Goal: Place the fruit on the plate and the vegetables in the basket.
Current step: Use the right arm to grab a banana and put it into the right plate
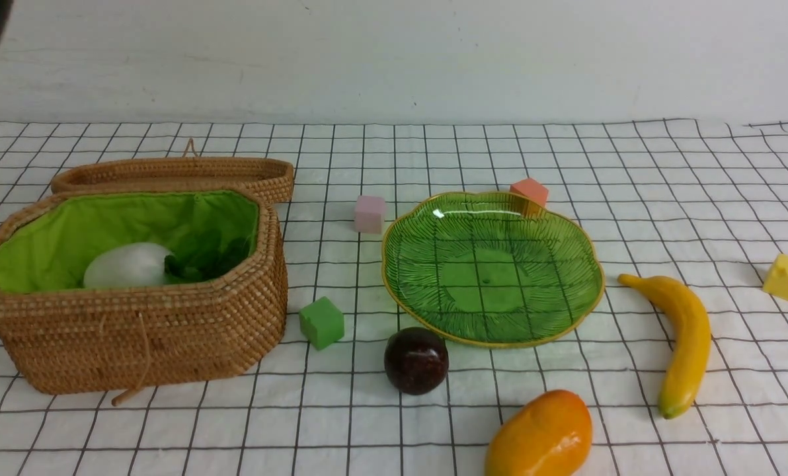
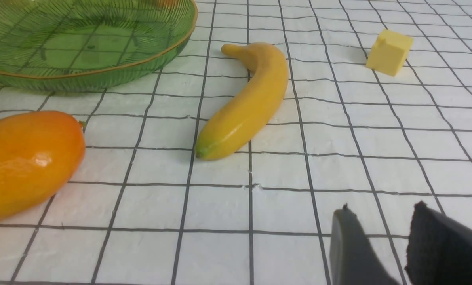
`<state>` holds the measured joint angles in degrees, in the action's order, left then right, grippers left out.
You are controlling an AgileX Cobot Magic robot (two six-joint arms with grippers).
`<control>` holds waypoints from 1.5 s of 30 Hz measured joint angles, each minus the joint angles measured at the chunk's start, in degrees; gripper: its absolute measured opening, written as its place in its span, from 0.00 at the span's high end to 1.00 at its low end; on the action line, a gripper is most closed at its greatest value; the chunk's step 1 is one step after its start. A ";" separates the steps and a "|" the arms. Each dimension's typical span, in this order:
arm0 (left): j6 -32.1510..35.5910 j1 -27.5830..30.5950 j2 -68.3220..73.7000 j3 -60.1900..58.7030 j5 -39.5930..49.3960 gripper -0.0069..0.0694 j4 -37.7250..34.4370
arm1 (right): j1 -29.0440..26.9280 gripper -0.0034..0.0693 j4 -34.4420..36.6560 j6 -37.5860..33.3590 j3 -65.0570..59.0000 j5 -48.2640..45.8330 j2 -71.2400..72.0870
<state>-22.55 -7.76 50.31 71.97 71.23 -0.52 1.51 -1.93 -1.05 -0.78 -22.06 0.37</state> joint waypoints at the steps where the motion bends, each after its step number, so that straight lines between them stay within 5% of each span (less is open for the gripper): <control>1: 0.44 0.00 -1.84 -3.36 -0.55 0.93 -0.09 | 0.00 0.62 0.00 0.00 0.00 0.00 0.00; 12: 0.79 0.00 -10.85 -34.00 -23.53 0.93 -4.89 | 0.00 0.62 0.05 0.00 0.00 0.00 0.00; 33: 1.24 -0.06 -11.63 -39.35 -25.03 0.93 -4.44 | 0.00 0.62 0.00 0.00 0.00 0.00 0.00; 45: 5.21 0.01 -45.76 -62.15 -41.74 0.92 3.98 | 0.00 0.62 0.00 0.00 0.00 0.00 0.00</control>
<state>-17.34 -7.75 4.55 9.82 29.50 3.45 1.51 -1.93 -1.05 -0.78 -22.06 0.37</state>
